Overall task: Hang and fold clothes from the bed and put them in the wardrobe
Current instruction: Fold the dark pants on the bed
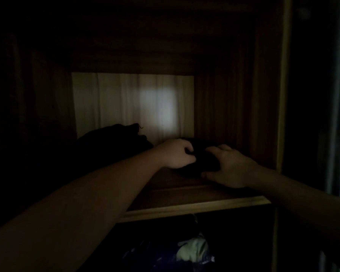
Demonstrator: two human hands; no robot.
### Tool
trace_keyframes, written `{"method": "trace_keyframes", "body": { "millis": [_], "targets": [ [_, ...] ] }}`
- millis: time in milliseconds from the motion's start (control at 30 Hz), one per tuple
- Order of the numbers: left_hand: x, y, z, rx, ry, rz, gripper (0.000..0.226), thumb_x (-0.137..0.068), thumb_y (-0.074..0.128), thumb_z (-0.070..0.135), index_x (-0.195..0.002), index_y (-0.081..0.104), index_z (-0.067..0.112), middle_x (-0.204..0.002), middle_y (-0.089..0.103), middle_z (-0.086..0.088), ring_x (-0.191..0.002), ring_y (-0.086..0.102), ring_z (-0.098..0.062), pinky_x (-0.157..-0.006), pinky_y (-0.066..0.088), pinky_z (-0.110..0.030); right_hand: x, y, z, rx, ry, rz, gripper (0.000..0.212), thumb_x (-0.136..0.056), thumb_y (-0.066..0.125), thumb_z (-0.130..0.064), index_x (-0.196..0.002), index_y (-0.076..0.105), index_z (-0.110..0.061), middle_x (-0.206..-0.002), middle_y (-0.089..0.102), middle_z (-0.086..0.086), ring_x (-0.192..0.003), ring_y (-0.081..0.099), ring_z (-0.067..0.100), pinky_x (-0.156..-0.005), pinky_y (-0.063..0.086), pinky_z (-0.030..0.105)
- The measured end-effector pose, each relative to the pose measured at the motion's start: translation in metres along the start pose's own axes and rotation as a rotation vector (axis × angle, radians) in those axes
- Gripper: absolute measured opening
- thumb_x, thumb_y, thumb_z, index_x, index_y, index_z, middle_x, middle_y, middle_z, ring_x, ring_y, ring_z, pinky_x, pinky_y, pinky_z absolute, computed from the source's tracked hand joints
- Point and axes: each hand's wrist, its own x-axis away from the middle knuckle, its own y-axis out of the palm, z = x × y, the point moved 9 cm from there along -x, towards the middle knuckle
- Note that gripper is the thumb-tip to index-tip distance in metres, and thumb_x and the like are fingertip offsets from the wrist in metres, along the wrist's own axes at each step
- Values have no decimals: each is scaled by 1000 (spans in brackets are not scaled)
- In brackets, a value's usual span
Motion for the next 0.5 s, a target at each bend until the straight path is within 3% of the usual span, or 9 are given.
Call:
{"method": "trace_keyframes", "body": {
  "millis": [100,267,400,500],
  "targets": [
    [18,-8,18,15,40,31,39,-86,63,35,-123,58,24,-123,58,0,-107,55,-15,-89,46,-25,26,-16,-7,-49,-15,53,78,-80,64,-56,-145,29,-33,-144,36,2,-128,41,23,-104,41,40],
    [45,-13,61,-35,178,23,42,-82,65,37,-122,59,27,-118,61,1,-104,58,-16,-92,50,-35,76,-57,-17,-65,-38,219,64,-81,68,-46,-137,42,-29,-130,47,0,-119,49,18,-98,41,26],
    [66,-20,96,7,312,88,40,-79,66,42,-117,59,31,-110,61,5,-99,59,-15,-88,52,-38,128,-86,-17,29,-24,336,57,-80,69,-43,-130,49,-26,-119,54,1,-110,55,19,-92,44,29],
    [89,-25,133,-18,508,165,41,-80,62,45,-119,53,34,-104,53,12,-99,54,-13,-86,51,-40,181,-105,-1,100,73,466,54,-78,64,-50,-125,54,-23,-114,58,4,-104,59,24,-89,49,37]
  ]
}}
